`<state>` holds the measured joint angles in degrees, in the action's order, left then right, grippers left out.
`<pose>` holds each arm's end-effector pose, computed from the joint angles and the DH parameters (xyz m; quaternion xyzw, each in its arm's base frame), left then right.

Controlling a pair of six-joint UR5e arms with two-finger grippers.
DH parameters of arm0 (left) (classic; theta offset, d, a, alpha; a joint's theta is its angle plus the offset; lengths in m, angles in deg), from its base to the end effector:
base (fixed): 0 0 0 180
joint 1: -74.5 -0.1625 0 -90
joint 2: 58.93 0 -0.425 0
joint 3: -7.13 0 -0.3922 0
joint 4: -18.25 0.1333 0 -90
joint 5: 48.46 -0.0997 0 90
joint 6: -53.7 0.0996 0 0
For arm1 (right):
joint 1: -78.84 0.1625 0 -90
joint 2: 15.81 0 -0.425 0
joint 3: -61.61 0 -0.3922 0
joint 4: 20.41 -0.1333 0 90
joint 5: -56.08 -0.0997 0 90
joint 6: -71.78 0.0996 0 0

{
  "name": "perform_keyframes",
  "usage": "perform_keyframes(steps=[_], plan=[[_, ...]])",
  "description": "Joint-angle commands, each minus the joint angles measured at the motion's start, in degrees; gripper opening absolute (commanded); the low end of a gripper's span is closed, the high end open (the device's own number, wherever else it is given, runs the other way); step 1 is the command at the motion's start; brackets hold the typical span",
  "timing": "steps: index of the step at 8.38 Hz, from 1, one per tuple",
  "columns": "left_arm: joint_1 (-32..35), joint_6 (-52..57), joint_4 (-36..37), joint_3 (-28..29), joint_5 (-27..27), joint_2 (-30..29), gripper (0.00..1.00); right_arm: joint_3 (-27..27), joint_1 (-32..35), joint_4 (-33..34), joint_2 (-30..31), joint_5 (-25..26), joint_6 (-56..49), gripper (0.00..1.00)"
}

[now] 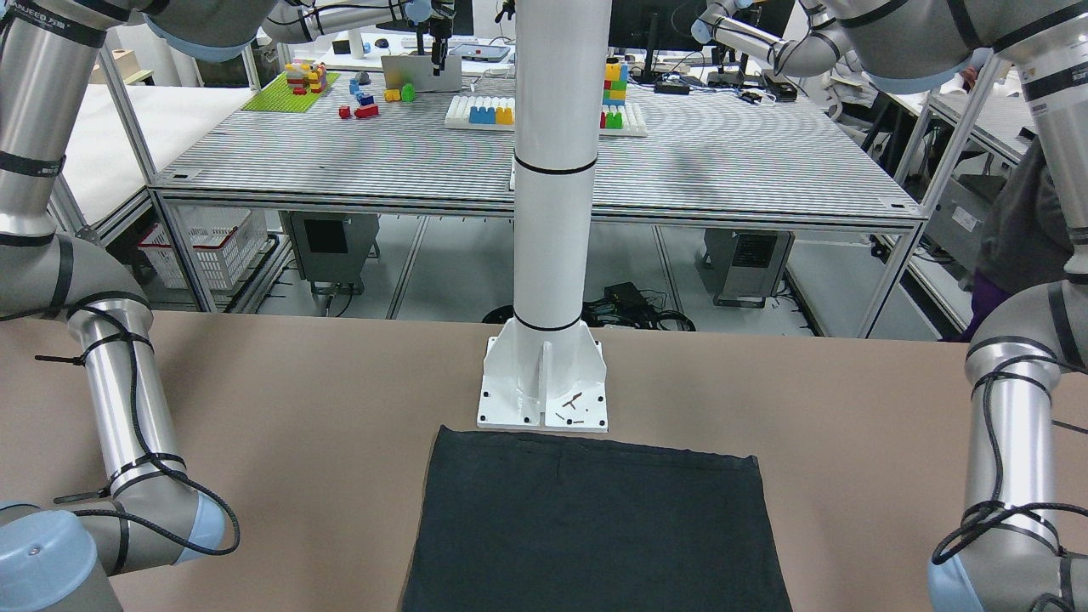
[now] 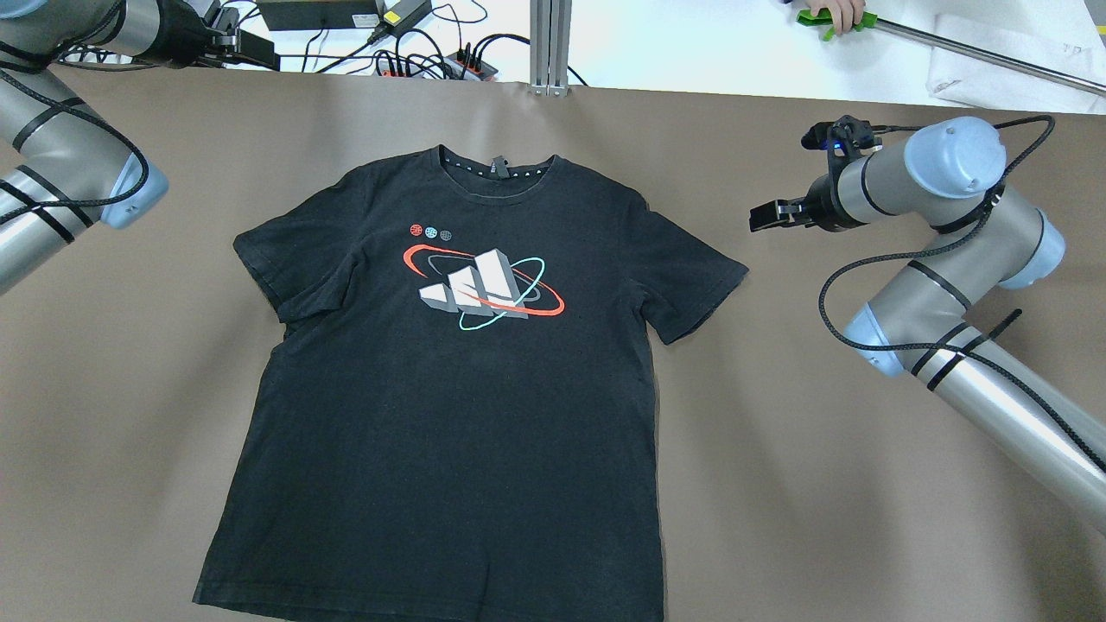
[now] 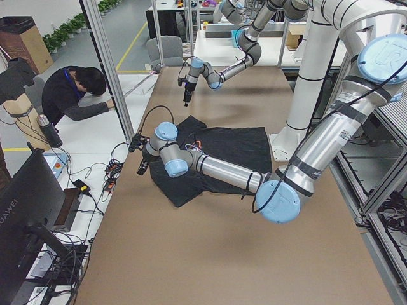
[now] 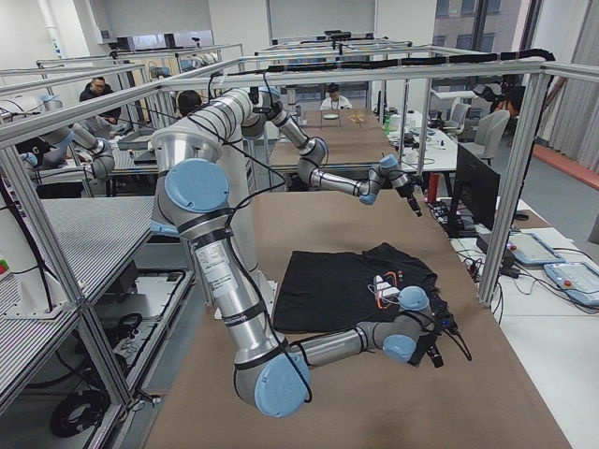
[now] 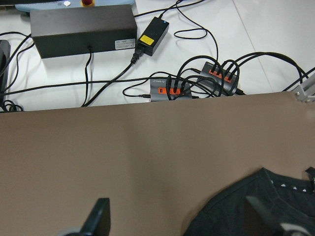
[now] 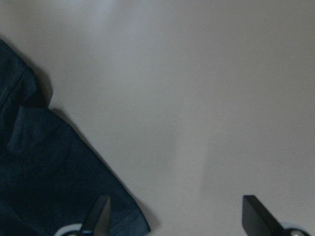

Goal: Fold clothes
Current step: 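Move the right gripper toward the sleeve nearest it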

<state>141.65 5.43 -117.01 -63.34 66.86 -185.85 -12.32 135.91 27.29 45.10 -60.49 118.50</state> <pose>0.2097 -0.7313 0.3379 0.3038 0.4473 -0.0722 0.8381 -0.3162 -0.6515 0.4142 0.2166 -0.4457 -0.0024 0.8686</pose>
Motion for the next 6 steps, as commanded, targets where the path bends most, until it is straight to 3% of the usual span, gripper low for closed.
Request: perform_keyframes(steps=[1,3,6], plan=[[0.09,-0.07,0.0,0.07,0.0,-0.09,0.95,2.19,-2.49,-2.6,-0.08,1.87,2.84,0.94],[0.0,0.02,0.0,-0.02,-0.09,-0.09,0.95,4.3,-5.12,-6.45,0.09,4.23,4.85,0.94],[0.09,0.02,0.0,-0.02,-0.09,0.0,0.95,4.66,-6.8,-7.09,0.45,6.09,5.84,0.93]])
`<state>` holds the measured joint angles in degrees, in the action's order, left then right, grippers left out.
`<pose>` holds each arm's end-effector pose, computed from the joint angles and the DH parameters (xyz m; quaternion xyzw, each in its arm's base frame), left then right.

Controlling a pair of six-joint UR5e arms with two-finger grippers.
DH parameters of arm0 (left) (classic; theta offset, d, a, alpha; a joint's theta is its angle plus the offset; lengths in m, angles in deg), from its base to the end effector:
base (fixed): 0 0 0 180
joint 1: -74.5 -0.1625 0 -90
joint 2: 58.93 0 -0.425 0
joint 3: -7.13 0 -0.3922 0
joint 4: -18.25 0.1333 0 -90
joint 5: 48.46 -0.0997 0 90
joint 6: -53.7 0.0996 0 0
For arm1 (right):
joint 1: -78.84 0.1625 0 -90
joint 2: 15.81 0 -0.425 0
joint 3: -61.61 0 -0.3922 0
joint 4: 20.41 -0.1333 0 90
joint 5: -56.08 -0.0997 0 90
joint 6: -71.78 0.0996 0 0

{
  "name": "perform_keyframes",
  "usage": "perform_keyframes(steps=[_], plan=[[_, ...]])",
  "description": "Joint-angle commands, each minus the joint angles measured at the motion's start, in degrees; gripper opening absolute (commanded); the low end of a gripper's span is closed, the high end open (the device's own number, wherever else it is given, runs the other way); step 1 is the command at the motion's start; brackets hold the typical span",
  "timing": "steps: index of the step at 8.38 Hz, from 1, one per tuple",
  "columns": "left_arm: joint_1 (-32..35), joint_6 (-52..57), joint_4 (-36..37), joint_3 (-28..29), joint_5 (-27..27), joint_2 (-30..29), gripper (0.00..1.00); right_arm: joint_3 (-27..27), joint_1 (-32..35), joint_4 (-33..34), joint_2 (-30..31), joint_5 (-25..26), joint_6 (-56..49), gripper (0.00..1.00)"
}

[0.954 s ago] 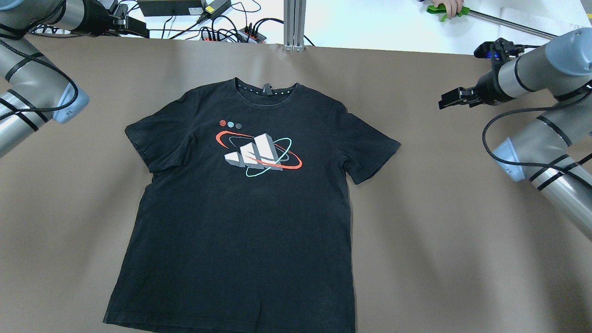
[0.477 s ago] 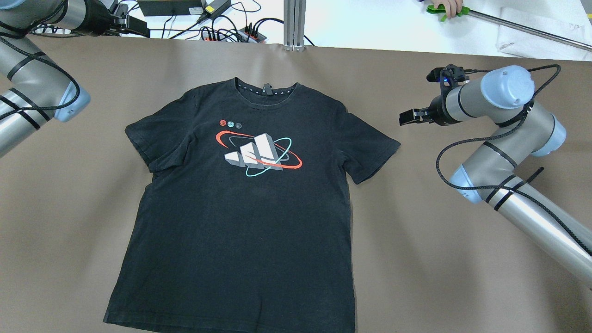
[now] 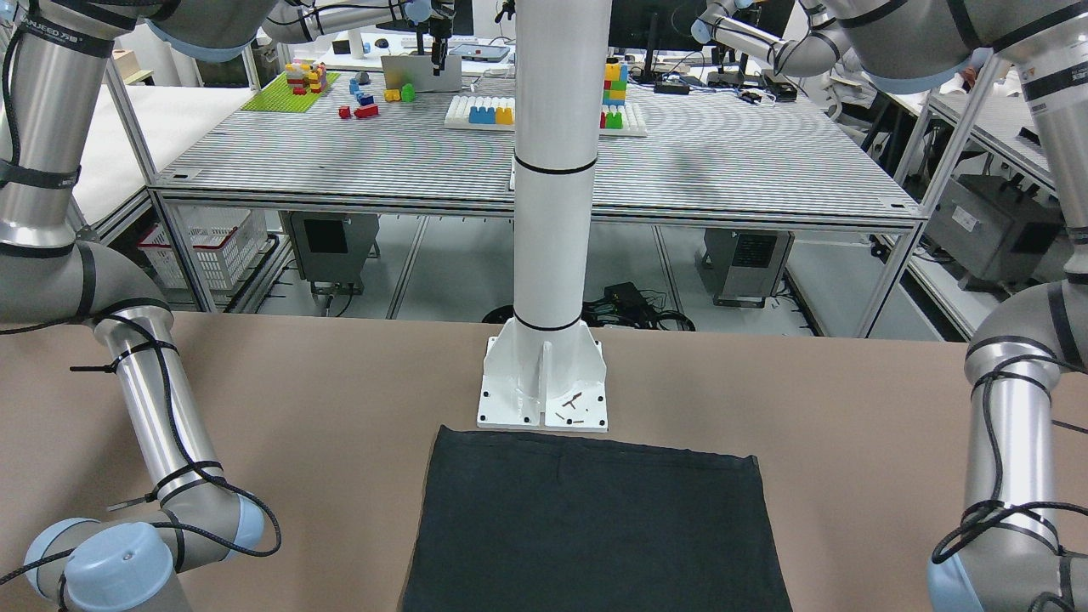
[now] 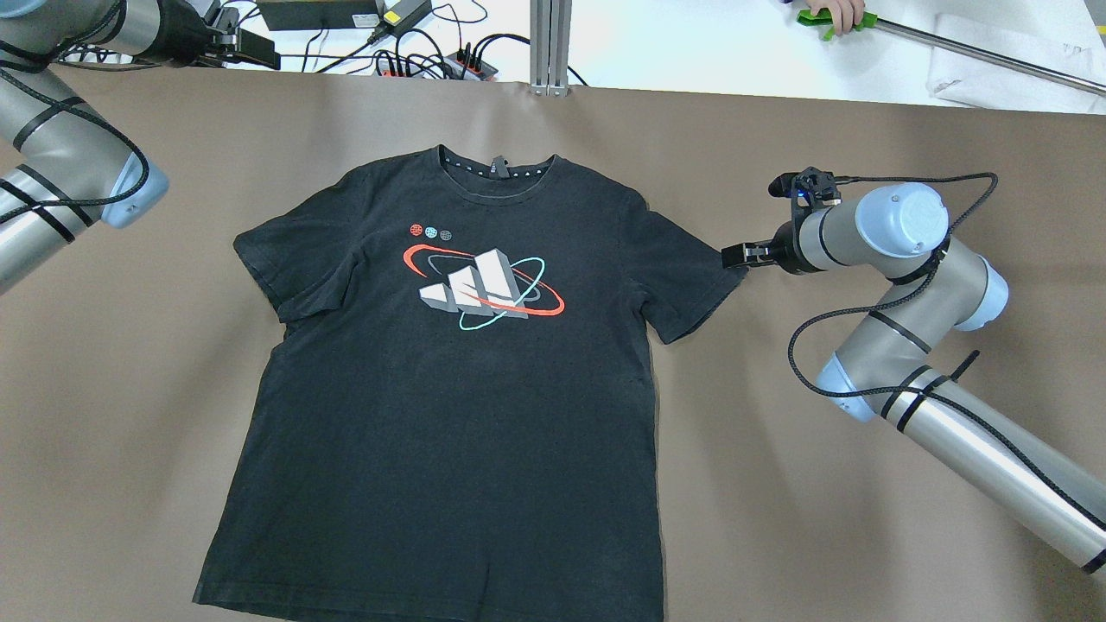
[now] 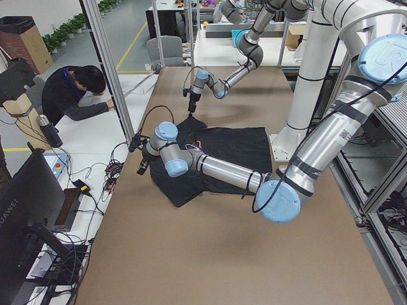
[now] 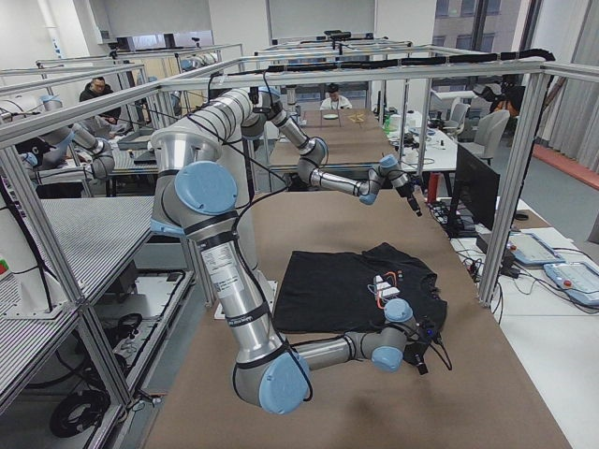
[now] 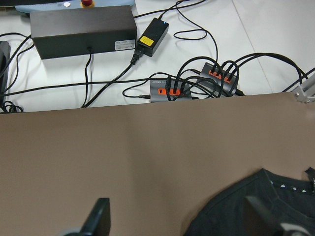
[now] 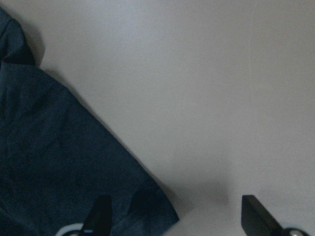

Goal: Fold clothes
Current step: 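Grasp the sleeve end nearest the right gripper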

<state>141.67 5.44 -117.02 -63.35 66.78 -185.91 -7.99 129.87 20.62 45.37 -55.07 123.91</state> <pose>0.2094 -0.7316 0.3370 0.3048 0.4471 -0.0725 0.8378 -0.3802 -0.6248 0.4435 0.2156 -0.4497 0.0113 0.8667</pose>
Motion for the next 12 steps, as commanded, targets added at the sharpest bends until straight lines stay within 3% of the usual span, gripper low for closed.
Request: perform_keyframes(steps=[1,2,4,5,12], plan=[[-0.02,0.01,0.0,-0.01,-0.01,-0.03,0.95,0.34,-0.85,-0.42,0.26,0.67,0.43,0.93],[-0.02,0.01,0.0,-0.01,-0.1,-0.03,0.94,0.34,-1.11,-0.42,0.26,0.67,1.3,0.89],[0.07,0.01,0.09,-0.01,-0.18,-0.03,0.95,0.17,-1.55,-0.33,0.09,0.76,4.03,0.24],[0.07,0.01,0.0,-0.01,-0.27,0.06,0.95,0.16,-1.55,-0.24,0.0,0.76,4.03,0.0],[0.07,-0.17,0.09,-0.09,-0.45,-0.03,0.94,-0.19,0.63,0.37,-1.58,-2.22,4.04,0.0]])
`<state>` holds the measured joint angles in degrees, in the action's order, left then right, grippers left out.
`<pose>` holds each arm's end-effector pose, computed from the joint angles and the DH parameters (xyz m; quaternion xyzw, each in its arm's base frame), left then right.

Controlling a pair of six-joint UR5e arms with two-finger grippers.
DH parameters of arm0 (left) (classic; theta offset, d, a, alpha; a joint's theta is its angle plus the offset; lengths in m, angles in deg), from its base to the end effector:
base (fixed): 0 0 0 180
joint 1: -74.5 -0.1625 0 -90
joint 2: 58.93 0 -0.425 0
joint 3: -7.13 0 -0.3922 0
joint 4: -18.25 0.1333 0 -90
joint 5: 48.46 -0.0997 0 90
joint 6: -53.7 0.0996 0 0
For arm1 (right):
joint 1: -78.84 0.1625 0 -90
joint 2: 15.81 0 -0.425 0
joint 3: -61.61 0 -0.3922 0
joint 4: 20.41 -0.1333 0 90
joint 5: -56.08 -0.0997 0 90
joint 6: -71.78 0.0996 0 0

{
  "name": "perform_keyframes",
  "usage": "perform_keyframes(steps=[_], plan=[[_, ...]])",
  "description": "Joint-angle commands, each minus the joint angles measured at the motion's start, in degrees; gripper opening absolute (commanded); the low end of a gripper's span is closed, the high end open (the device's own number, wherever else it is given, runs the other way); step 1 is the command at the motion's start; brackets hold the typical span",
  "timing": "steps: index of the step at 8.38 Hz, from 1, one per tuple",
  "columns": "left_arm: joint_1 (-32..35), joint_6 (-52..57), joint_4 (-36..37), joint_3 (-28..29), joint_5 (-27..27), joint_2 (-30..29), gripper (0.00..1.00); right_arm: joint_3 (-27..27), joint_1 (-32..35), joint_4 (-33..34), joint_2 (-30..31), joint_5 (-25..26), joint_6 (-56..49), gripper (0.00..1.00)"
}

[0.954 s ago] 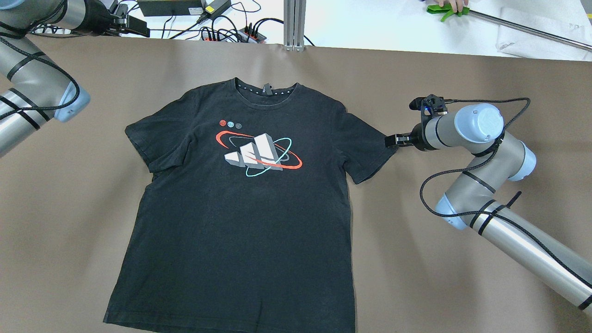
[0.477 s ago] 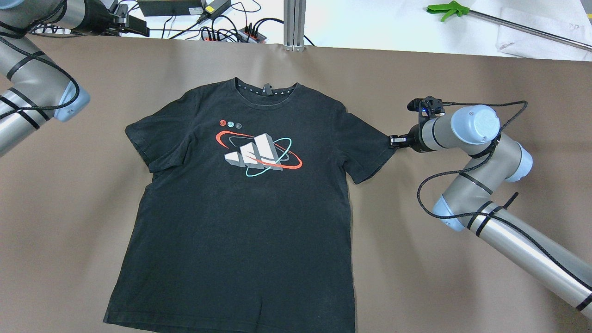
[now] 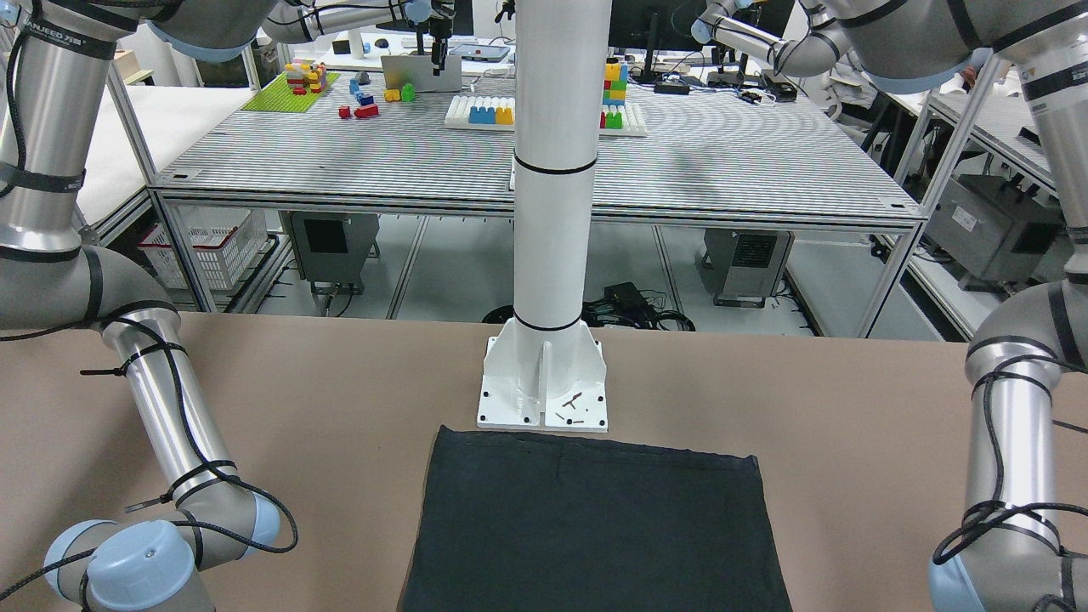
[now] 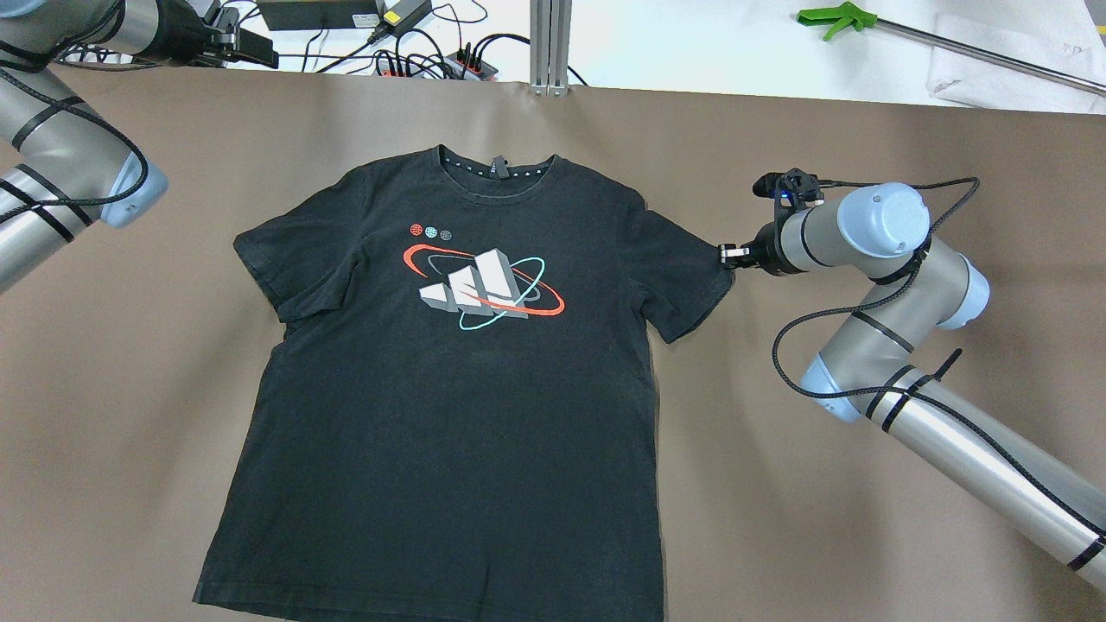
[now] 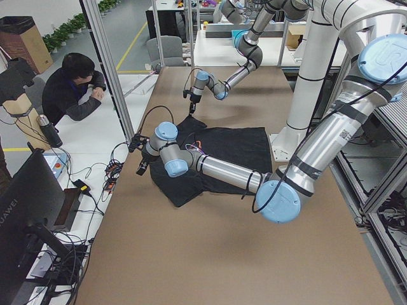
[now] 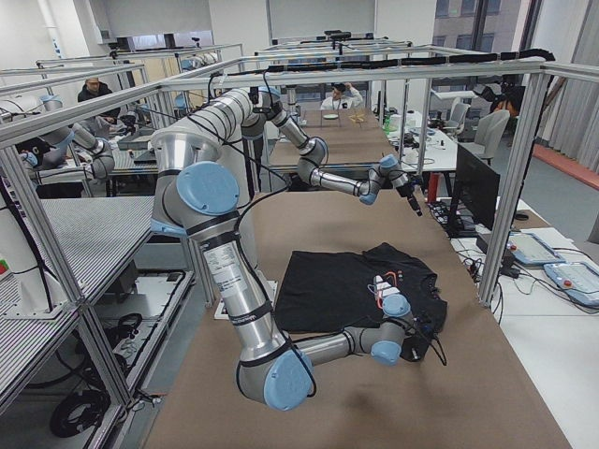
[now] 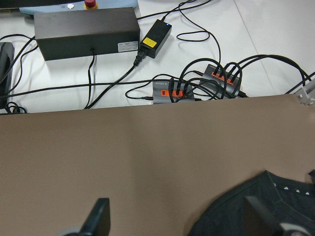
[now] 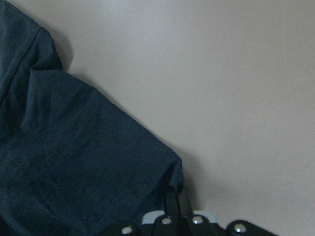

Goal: Fold clothes
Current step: 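Grasp the sleeve end nearest the right gripper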

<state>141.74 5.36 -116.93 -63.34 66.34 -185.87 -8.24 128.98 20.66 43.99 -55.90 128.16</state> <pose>0.2080 -0.7324 0.3380 0.3061 0.4443 -0.0760 0.8386 -0.3945 -0.6223 0.4235 0.1991 -0.4706 0.0299 0.8591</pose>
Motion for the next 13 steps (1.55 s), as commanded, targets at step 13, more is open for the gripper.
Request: perform_keyframes(steps=[13], plan=[[0.0,-1.5,0.27,0.33,-0.27,-0.94,0.94,-7.49,2.0,3.31,-5.11,-4.83,5.06,0.0]])
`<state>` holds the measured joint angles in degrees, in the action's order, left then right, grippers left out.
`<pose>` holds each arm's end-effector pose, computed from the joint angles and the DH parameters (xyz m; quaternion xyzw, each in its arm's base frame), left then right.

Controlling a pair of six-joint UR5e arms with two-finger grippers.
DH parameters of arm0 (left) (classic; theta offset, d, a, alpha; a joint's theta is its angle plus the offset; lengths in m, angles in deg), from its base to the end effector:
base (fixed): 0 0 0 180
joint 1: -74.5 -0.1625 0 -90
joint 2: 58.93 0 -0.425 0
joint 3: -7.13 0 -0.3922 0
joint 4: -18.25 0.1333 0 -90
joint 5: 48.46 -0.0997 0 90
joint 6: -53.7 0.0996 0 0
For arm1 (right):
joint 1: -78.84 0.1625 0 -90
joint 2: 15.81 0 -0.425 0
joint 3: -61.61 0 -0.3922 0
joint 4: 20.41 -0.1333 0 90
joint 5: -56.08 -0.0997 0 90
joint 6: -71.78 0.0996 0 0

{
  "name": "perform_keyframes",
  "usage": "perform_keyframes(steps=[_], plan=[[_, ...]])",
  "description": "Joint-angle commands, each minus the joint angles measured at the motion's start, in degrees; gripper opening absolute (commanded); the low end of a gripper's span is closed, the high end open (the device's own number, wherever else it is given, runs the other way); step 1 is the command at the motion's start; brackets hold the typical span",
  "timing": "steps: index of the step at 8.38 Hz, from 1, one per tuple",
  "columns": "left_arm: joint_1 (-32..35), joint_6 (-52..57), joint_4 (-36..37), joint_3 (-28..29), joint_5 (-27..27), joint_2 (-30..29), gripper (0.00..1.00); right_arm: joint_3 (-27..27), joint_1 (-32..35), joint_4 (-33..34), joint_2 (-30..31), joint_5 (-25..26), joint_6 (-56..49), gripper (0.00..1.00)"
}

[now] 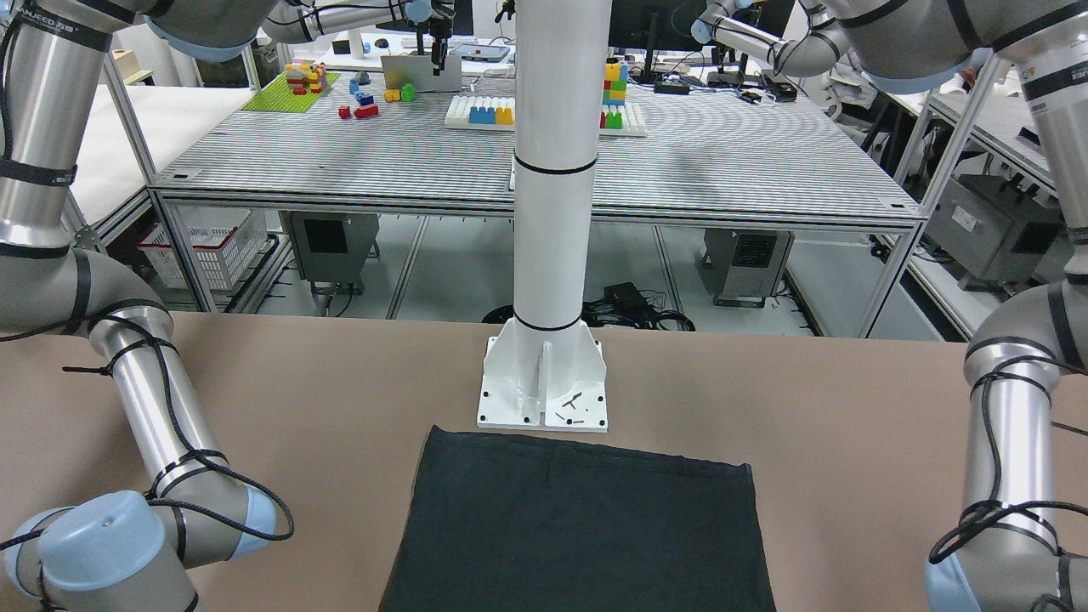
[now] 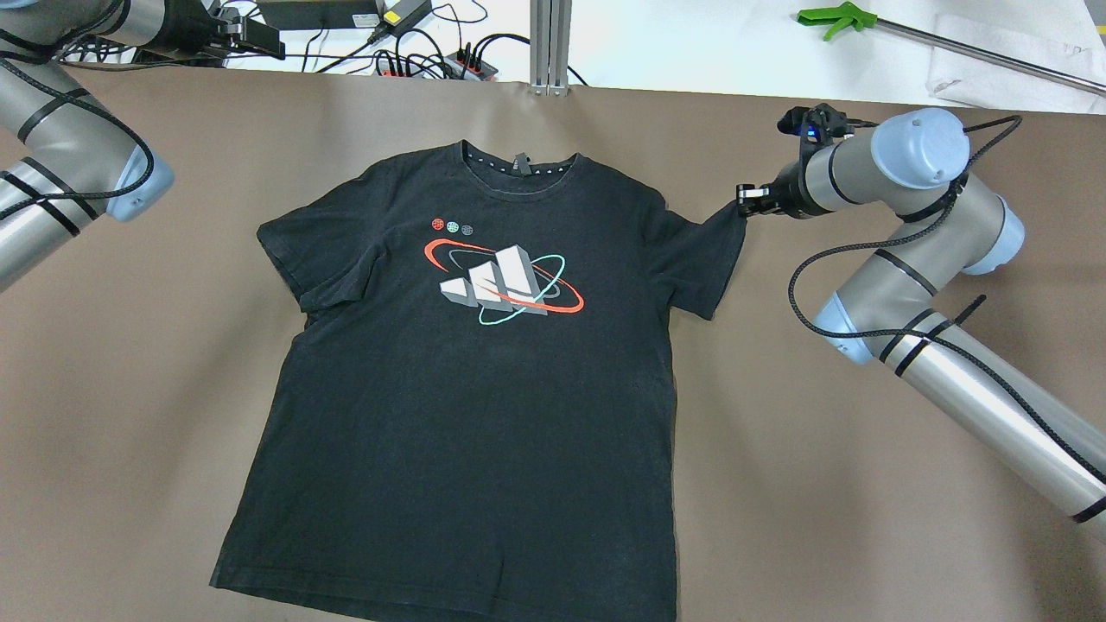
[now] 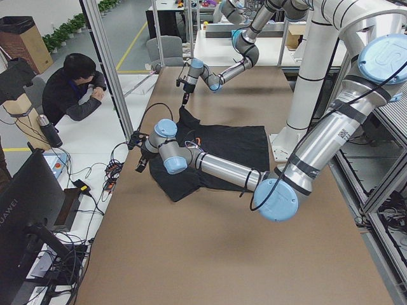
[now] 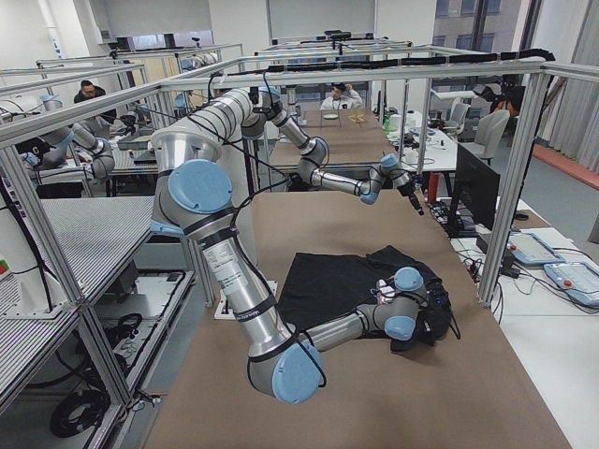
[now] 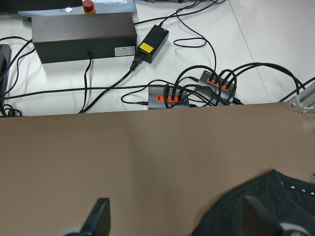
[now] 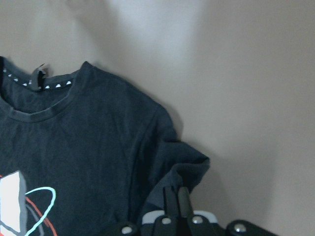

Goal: Fold clothes
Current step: 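Grasp the sleeve end nearest the right gripper, then lift the sleeve with the right gripper and fold it toward the collar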

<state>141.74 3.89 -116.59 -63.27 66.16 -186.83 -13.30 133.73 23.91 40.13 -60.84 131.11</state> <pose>0.2091 -0.7357 0.3267 0.3048 0.4491 -0.0862 0.8354 -0.3488 -0.6494 0.3350 0.2088 -0.5153 0.0507 0.8296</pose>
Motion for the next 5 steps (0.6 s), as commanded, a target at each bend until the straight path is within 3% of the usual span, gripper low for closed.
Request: perform_keyframes(steps=[1,3,5], plan=[[0.0,-0.03,-0.07,0.53,-0.09,0.02,0.95,-2.0,-5.74,0.33,-3.62,2.55,3.59,0.0],[0.0,-0.03,-0.33,1.31,-0.79,0.02,0.95,0.61,-11.98,4.79,-10.02,14.65,4.39,0.0],[0.0,-0.03,-0.42,1.67,-1.5,0.02,0.95,9.13,-12.27,4.81,-16.11,16.28,4.22,0.0]])
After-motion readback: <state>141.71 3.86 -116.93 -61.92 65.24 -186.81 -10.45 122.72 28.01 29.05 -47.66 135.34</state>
